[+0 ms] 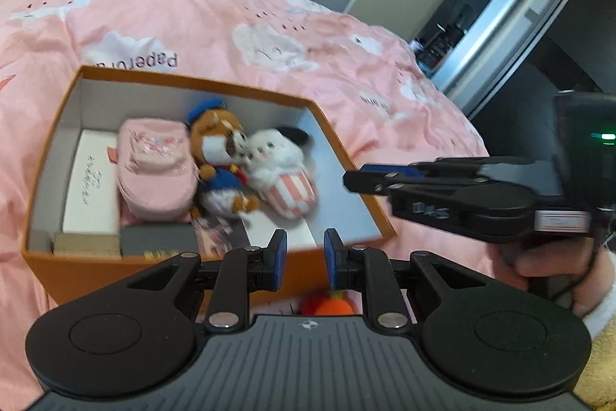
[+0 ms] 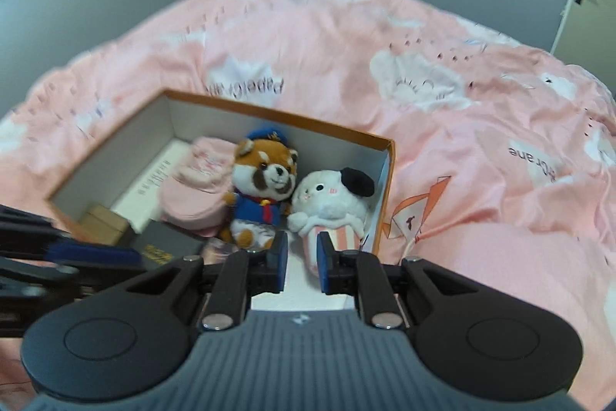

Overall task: Organize objects
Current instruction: 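Move both grippers back to the yellow tape measure and orange ball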

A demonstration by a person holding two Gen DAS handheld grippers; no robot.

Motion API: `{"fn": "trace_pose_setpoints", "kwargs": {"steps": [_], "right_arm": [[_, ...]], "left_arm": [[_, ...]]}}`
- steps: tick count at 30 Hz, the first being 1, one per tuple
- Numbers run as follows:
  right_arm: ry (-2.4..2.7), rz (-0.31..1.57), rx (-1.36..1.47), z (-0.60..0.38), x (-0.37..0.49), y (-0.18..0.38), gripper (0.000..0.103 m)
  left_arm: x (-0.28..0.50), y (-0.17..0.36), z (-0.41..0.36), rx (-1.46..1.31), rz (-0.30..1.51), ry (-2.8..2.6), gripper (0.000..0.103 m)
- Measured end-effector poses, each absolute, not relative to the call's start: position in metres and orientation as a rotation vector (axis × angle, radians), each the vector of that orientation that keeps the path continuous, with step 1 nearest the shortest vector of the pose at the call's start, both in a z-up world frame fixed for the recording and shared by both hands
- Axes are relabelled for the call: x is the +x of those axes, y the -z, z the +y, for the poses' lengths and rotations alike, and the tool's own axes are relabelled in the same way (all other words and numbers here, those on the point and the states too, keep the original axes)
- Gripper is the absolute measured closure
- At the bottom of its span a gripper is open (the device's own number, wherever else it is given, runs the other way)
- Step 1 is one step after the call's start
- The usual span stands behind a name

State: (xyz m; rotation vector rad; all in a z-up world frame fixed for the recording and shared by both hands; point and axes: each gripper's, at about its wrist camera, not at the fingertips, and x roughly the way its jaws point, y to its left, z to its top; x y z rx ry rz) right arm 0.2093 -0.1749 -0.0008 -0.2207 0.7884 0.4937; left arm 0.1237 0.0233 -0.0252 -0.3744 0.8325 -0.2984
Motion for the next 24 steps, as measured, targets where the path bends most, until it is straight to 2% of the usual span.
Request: {"fn": "trace_pose_setpoints", "kwargs": {"steps": [2, 6, 11, 15, 20, 24], "right_arm": [[-0.501, 0.756, -0.179, -0.185, 0.188, -0.003, 0.085], [-0.487, 0.718, -0.136, -0.203, 0.156, 0.0, 0.075], [-0.451, 0.752, -0.107, -0.215, 0.131, 0.023, 0.075], [-0.409, 0.804, -0.116, -0.217, 0.127, 0.052, 0.075], [-0.396, 0.885, -0.096, -0.22, 0.134, 0.079, 0.074], [-0.414, 0.922, -0.079, -0.222, 0.139, 0.093, 0.063]], "left_arm": [[0.115, 0.029, 0.014, -0.338, 0.86, 0.309, 0.081], [0.103, 0.045, 0.002, -0.309, 0.924, 0.337, 0.081], [0.105, 0.071, -0.004, -0.293, 1.034, 0.308, 0.081], [0.104, 0.08, -0.002, -0.3, 1.047, 0.283, 0.081], [0.11, 0.09, 0.004, -0.329, 1.075, 0.295, 0.067], [0.115, 0.106, 0.001, -0.345, 1.123, 0.307, 0.06]]}}
